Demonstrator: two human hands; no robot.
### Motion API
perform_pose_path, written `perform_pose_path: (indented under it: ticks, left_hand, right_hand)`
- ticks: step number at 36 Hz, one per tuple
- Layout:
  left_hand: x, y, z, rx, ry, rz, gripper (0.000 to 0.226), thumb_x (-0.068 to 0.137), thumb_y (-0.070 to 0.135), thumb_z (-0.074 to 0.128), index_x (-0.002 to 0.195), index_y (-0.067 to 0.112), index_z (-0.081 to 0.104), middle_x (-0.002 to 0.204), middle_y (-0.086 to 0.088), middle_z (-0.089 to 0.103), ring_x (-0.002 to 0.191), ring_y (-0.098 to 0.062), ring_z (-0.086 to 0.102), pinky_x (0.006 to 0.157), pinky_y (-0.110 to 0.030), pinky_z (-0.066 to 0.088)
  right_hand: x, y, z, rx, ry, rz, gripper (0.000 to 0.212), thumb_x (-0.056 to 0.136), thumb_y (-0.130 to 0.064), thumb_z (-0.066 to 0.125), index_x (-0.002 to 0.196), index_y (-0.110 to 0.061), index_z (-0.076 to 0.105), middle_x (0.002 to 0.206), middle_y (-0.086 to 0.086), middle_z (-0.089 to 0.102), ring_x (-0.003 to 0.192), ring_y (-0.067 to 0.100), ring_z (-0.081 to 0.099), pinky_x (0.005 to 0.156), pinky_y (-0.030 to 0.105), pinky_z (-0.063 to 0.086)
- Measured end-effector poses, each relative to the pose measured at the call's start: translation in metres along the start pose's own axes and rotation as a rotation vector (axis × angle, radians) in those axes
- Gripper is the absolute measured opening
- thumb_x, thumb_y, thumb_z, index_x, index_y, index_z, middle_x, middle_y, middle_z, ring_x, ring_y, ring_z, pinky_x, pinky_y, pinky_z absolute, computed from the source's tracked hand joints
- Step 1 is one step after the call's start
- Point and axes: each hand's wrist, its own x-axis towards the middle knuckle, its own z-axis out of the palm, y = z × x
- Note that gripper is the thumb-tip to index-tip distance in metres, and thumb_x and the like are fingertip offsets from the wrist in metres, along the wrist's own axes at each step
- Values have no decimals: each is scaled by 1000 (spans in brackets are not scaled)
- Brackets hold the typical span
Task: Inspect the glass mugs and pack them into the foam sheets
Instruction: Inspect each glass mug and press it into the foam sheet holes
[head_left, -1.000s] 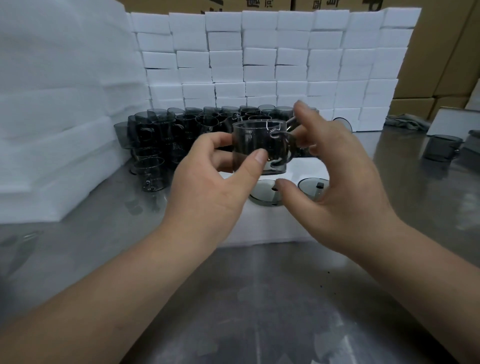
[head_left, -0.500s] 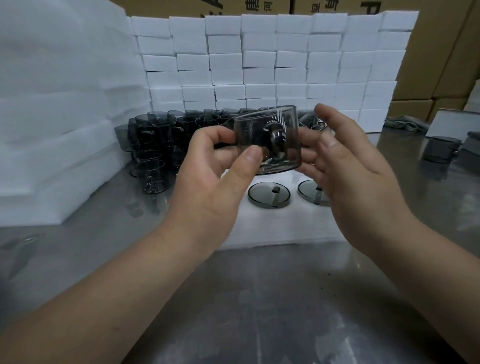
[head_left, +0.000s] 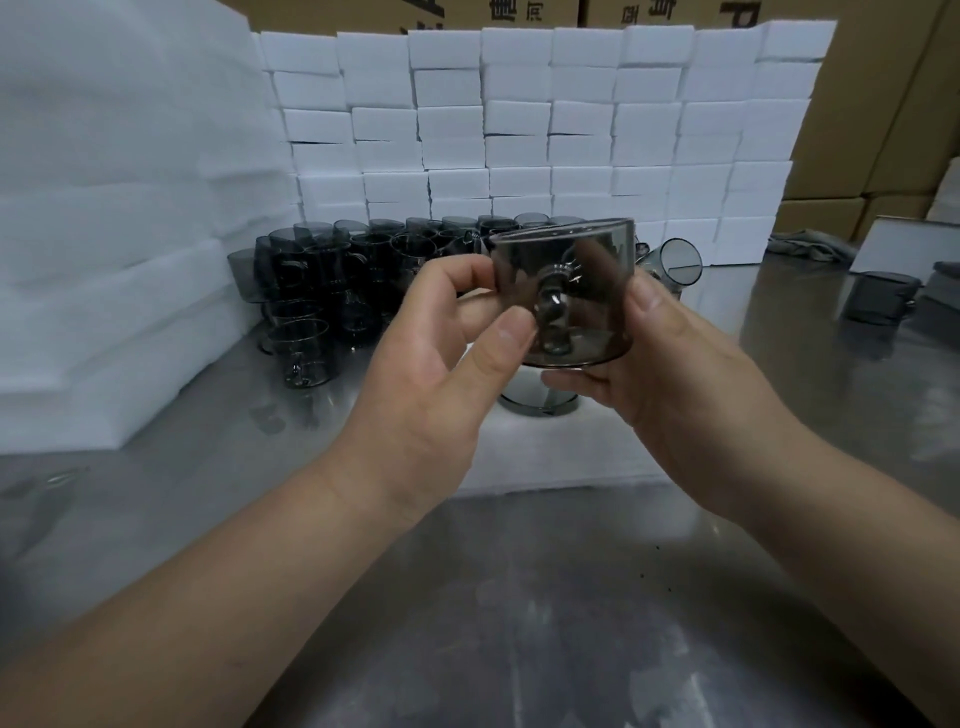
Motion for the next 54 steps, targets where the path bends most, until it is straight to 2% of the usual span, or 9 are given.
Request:
perform_pose_path:
  ticks: [3,7,12,16,21,26,33,46,54]
  left_hand:
    - [1,-1,-1,61,10,-14,27,90,20,49,114,7,51,100,12,67,100,0,60,82,-11,44]
    - [1,-1,-2,170,20,-40,27,88,37,46,112,29,55,110,14,64,111,-2,55,89,-14,42]
    - [2,-1,-3,276,46,-112,32,86,53,42,109,40,59,131,1,55,125,-5,44,104,-23,32]
    - [1,-3,0,273,83,-126,35,90,49,36,112,37,60,133,-2,53,123,-4,45,100,-12,32]
    - [3,-5,-6,224,282,-60,34,87,54,29,107,40,53,110,14,62,97,1,58,82,-11,42]
    - [1,-2,-6,298,239,37,32,82,54,36,101,36,54,84,14,61,75,1,55,68,-10,39]
    - [-3,-1,-4,607,225,32,23,83,56,36,82,38,52,77,5,60,70,-14,59,66,-39,48]
    - [-2,-6,-5,789,227,62,44,87,52,27,63,18,38,49,6,40,56,-13,43,47,-29,31]
    - [2,-9,-11,766,304,61,40,88,50,30,58,25,29,50,9,35,51,-8,36,46,-22,26]
  right_hand:
    - [0,-1,1,38,-47,14,79,63,-72,60,127,-27,49,115,-5,66,104,21,64,84,33,51]
    - [0,-3,1,98,-74,27,81,57,-70,65,124,-26,50,110,-4,68,91,24,69,80,32,53]
    - [-1,-7,-1,167,-105,41,68,56,-62,69,108,-19,63,100,4,70,73,21,67,69,29,53]
    - [-1,-8,-1,137,-31,46,46,63,-48,74,97,-17,67,88,2,70,63,16,64,64,28,52]
    - [-1,-7,0,77,96,49,27,74,-37,55,92,-19,64,80,-2,67,58,15,60,59,28,48]
    - [-1,-8,1,-30,168,11,28,73,-39,55,92,-20,63,81,-2,65,60,12,59,56,24,46]
    - [-1,-6,1,-124,217,-6,24,71,-40,59,89,-25,63,77,-5,66,61,9,60,58,24,47]
    - [-2,-3,5,-162,152,-68,21,71,-32,61,92,-29,62,74,-15,65,64,0,59,54,13,44]
    - [0,-3,2,-182,257,-5,47,73,-44,54,116,-26,57,95,-8,70,72,4,64,60,17,48]
